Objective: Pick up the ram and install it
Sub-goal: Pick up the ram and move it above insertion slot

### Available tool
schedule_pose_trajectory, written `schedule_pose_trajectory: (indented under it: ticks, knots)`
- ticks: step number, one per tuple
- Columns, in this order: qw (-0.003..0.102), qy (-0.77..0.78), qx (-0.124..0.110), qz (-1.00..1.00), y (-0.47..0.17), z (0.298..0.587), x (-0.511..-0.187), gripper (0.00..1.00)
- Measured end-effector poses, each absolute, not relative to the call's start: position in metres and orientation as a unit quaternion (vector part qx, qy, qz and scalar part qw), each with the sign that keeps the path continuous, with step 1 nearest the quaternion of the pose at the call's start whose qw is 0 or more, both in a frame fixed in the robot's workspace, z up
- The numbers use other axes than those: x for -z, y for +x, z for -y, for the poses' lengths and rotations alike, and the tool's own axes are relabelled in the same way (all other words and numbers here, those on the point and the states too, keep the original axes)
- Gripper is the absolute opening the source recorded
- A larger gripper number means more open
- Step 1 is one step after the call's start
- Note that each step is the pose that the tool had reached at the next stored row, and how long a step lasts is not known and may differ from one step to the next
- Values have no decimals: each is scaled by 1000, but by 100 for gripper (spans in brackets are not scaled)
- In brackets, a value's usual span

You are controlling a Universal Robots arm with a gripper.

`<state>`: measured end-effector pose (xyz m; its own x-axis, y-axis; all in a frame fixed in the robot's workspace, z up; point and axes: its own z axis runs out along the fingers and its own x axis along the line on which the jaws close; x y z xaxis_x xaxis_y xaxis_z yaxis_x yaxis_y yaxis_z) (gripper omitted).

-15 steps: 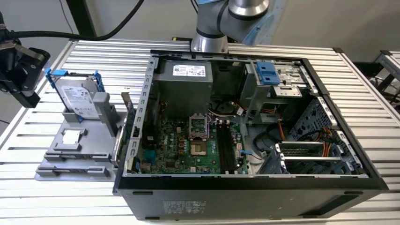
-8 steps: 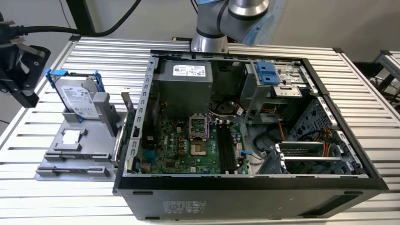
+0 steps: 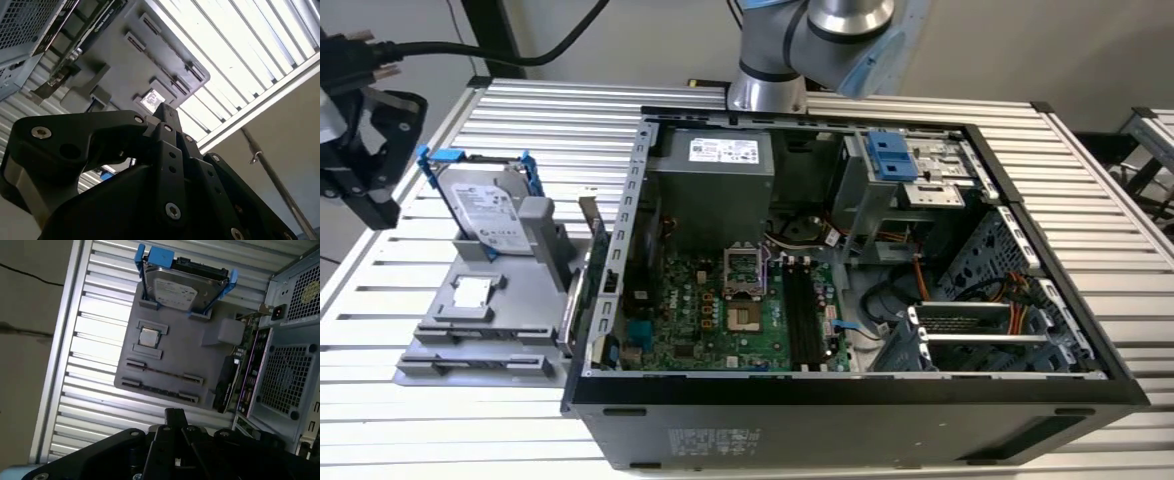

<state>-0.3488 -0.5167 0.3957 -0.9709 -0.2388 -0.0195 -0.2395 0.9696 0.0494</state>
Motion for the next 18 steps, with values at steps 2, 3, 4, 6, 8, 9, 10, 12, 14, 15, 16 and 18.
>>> schedule_pose_trajectory:
  ticks: [2, 3, 4, 6, 8, 9, 10, 12, 14, 15, 16, 18]
  knots:
    - [6, -138, -26, -990, -349, 517, -396, 0]
    - [6, -148, -26, -989, -349, 517, -396, 0]
    - [6, -156, -26, -987, -349, 517, -396, 0]
    - [5, -173, -26, -985, -349, 517, -396, 0]
    - [5, -187, -26, -982, -349, 517, -396, 0]
    - [5, -193, -26, -981, -349, 517, -396, 0]
    - [5, -200, -26, -979, -349, 517, -396, 0]
    - [4, -213, -26, -977, -349, 517, -396, 0]
    - [4, -226, -26, -974, -349, 517, -396, 0]
    - [4, -232, -26, -972, -349, 517, -396, 0]
    - [4, -239, -26, -971, -349, 517, -396, 0]
    - [3, -253, -26, -967, -349, 517, -396, 0]
